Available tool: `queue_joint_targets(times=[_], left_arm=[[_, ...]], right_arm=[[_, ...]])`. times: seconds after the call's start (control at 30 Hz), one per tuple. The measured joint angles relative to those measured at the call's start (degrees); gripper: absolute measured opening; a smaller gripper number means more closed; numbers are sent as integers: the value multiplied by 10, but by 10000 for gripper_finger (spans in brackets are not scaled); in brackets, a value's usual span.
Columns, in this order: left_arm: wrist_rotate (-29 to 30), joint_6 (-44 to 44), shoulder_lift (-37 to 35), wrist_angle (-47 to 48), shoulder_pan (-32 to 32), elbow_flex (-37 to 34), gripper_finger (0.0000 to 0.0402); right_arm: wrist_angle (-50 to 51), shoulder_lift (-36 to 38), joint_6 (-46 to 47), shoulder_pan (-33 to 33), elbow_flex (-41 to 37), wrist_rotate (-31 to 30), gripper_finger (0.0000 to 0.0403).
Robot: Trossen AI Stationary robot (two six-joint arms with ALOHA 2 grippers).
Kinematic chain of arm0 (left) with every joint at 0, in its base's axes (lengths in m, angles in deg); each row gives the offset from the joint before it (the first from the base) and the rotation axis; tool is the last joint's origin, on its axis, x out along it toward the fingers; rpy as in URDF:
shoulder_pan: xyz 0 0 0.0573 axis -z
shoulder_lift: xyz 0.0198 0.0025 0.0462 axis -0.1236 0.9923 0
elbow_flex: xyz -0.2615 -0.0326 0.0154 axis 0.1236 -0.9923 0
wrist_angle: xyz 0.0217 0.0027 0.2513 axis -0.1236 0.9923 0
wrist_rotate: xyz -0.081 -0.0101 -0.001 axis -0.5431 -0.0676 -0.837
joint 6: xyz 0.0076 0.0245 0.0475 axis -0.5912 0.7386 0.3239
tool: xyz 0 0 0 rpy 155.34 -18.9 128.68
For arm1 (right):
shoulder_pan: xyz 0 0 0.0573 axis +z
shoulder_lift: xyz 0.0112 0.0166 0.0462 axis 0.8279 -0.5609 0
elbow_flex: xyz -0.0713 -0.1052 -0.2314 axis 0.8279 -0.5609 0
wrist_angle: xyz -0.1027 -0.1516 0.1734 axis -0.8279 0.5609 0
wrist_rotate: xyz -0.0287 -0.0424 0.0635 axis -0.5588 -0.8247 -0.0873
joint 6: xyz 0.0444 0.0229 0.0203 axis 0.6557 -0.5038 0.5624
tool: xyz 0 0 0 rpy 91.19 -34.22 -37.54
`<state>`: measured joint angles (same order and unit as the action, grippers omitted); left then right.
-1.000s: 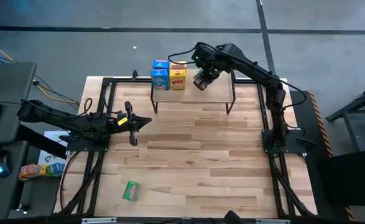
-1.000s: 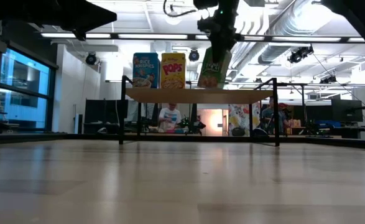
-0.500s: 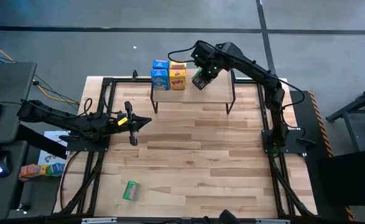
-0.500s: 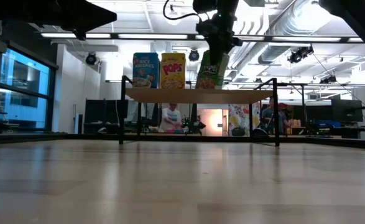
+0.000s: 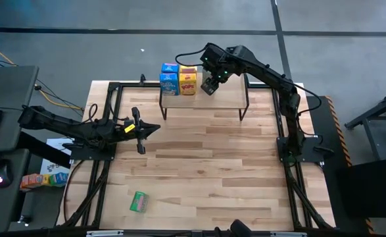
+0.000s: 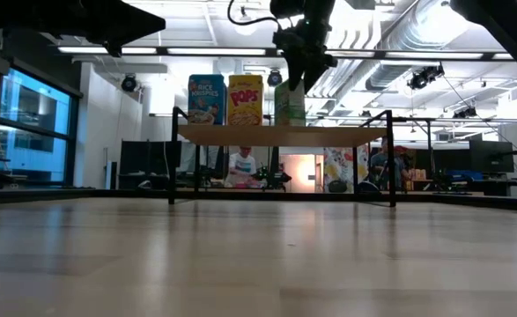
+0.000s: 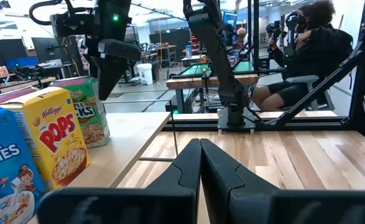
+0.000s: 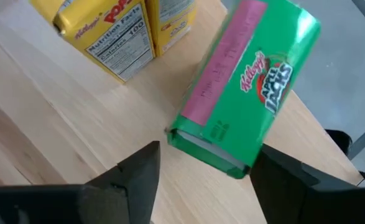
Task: Stack cereal on shelf
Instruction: Put the right green cereal box on the shelf
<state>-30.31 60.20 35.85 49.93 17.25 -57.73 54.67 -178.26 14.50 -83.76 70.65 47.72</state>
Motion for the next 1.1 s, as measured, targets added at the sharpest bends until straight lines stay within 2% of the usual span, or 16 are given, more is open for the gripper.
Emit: queue_joint_targets(times=[0.27, 0.47, 0.9, 1.1], left_arm=[[0, 0, 0, 1, 0, 0, 0], [0, 5, 0, 1, 0, 0, 0], [1, 15, 0, 2, 0, 0, 0], [1, 15, 0, 9, 0, 0, 0]], right_arm=[[3, 0, -31, 0, 0, -4, 220], [58, 0, -37, 0, 27, -11, 220], [72, 47, -24, 24, 12, -27, 219], [72, 51, -36, 55, -57, -33, 176]])
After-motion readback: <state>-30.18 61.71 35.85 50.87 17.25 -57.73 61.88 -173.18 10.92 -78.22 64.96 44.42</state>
